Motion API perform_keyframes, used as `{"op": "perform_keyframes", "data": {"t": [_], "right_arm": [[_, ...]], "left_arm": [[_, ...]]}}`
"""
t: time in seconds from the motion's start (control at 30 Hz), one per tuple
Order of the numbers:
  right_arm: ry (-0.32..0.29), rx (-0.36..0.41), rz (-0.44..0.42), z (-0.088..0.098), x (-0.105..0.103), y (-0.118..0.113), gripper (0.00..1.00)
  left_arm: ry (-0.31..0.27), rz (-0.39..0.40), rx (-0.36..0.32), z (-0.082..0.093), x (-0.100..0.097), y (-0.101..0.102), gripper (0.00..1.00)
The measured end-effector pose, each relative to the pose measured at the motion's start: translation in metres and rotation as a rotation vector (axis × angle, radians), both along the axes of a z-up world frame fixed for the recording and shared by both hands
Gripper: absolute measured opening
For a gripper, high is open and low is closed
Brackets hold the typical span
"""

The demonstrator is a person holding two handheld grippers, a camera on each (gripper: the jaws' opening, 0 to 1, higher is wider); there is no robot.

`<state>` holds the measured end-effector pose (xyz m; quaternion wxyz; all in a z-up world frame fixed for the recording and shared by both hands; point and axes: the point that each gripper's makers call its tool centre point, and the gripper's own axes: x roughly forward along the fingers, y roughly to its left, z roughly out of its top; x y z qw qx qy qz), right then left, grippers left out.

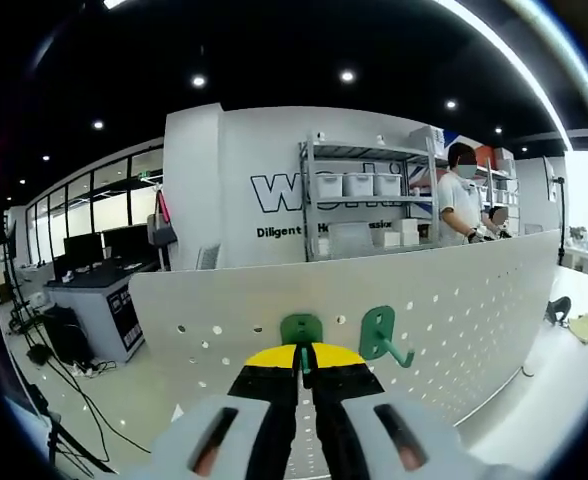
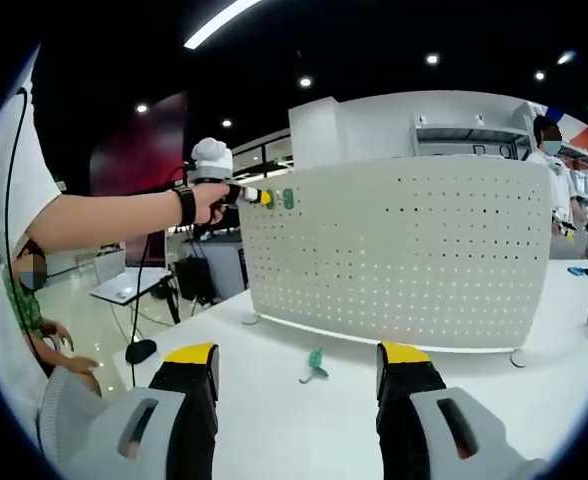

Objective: Insert the hook assembly into the mounting plate slot until the hook locks in place.

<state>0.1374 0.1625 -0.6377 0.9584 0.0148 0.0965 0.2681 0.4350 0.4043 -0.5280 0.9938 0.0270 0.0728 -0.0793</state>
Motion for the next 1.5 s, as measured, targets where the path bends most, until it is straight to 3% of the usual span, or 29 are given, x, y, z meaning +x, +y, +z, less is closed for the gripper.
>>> {"op": "perform_keyframes", "data": {"t": [0.17,0.37,0.57,0.67,0.87,1.0,1.07,1.5], "right_arm": [[0.000,-0.003,0.011,0.000,0.000,0.003,0.65],[-0.003,-0.005,0.016,0.002,0.001,0.004,0.64],[-0.002,-0.004,0.016,0.002,0.000,0.004,0.64],[0.001,-0.002,0.017,0.001,0.000,0.005,0.64],[0.000,-0.002,0.017,0.001,0.001,0.005,0.64],[0.000,-0.005,0.018,0.001,0.002,0.004,0.64],[-0.002,-0.005,0.018,0.002,0.003,0.004,0.64],[0.002,-0.019,0.037,-0.001,0.003,0.009,0.63]], "left_arm": [[0.004,-0.016,0.017,-0.002,0.000,-0.001,0.08],[-0.035,-0.012,0.025,0.008,-0.001,0.001,0.13],[-0.030,-0.023,0.014,0.008,0.000,0.000,0.13],[-0.027,-0.026,0.050,0.007,-0.001,-0.001,0.13],[-0.055,-0.053,0.042,0.013,-0.003,-0.005,0.11],[-0.043,-0.077,0.028,0.009,0.000,-0.008,0.13],[-0.021,-0.082,0.003,0.004,-0.002,-0.008,0.13],[-0.050,-0.127,0.032,0.010,-0.018,-0.016,0.18]]}}
